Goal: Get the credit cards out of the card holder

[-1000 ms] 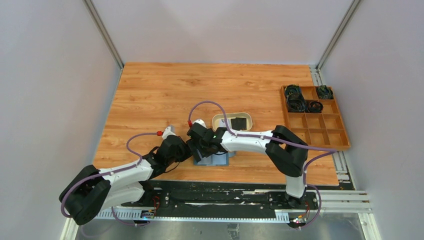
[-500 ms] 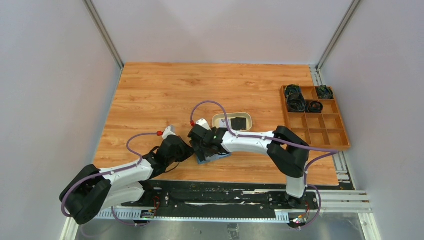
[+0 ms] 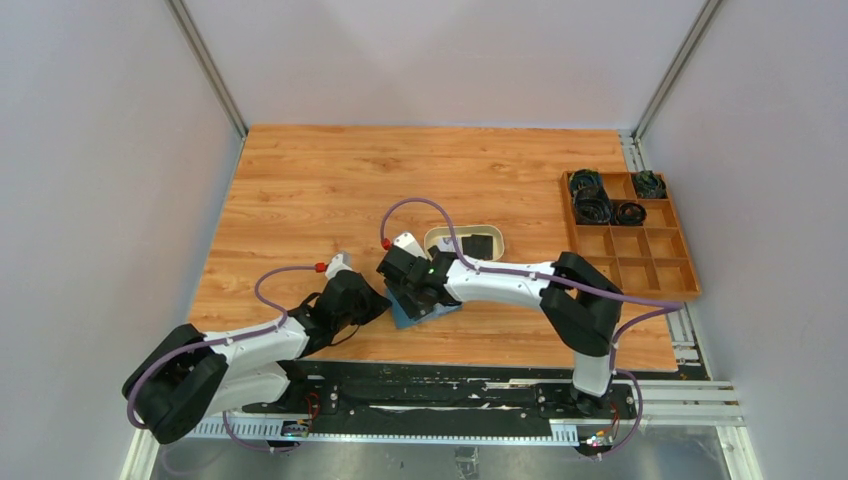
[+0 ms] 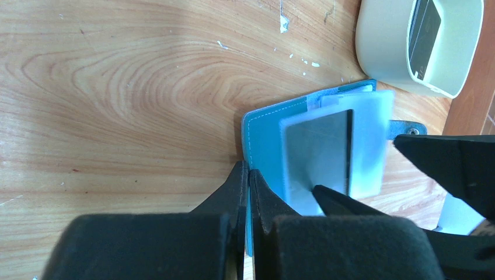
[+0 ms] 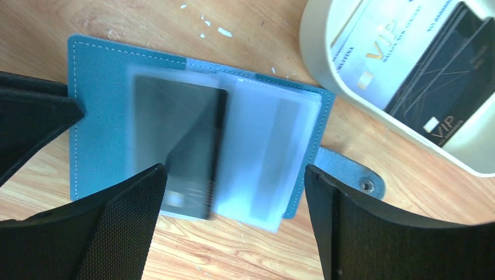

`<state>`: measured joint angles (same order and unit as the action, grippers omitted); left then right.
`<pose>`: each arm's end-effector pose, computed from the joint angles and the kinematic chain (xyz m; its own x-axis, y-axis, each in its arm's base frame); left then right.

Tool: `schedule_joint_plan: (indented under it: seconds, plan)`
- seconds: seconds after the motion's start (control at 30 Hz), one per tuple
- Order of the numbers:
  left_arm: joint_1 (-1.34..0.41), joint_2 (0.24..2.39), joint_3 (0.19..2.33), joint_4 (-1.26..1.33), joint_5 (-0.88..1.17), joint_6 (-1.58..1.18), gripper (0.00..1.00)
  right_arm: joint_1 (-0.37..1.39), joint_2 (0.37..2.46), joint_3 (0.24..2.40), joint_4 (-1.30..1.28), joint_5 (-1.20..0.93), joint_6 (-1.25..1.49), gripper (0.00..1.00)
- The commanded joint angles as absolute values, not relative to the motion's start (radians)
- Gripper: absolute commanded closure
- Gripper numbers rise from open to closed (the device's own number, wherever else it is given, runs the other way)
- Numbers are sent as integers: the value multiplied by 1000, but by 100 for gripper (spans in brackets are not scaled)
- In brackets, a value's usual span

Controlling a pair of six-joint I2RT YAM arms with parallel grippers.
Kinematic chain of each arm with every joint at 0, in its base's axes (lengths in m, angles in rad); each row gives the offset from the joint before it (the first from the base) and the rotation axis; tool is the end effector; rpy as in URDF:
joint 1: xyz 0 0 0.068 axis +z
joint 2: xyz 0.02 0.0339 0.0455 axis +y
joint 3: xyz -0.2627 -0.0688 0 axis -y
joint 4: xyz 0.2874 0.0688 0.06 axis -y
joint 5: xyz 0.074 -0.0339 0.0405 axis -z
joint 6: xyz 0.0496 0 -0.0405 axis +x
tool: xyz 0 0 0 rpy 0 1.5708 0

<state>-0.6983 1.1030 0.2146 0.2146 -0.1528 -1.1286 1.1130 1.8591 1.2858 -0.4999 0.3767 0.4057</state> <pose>0.1776 -0.1392 0.0860 -0.6965 -0.5816 -0.4202 -0.1990 0.7192 -0.6657 0.2047 0.3741 0.1543 -0.6554 -0.4999 -0.5661 -0.5418 0.8334 -0.1086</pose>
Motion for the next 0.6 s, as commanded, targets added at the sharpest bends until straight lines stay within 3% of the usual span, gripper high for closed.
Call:
schedule_joint_plan:
  seconds: [0.0,0.33,0.57]
  plan:
    - [-709,1111,218,226,-171,-1106,100,1119,1788,1321,-547,447,371,9]
    - [-708,1099,209,225,-171,-1101,100,1117,1782,1297,-499,386,383,8]
    - [-709,1069,198,206,-174,-1100,100,1024,1760,1181,-400,284,498,9]
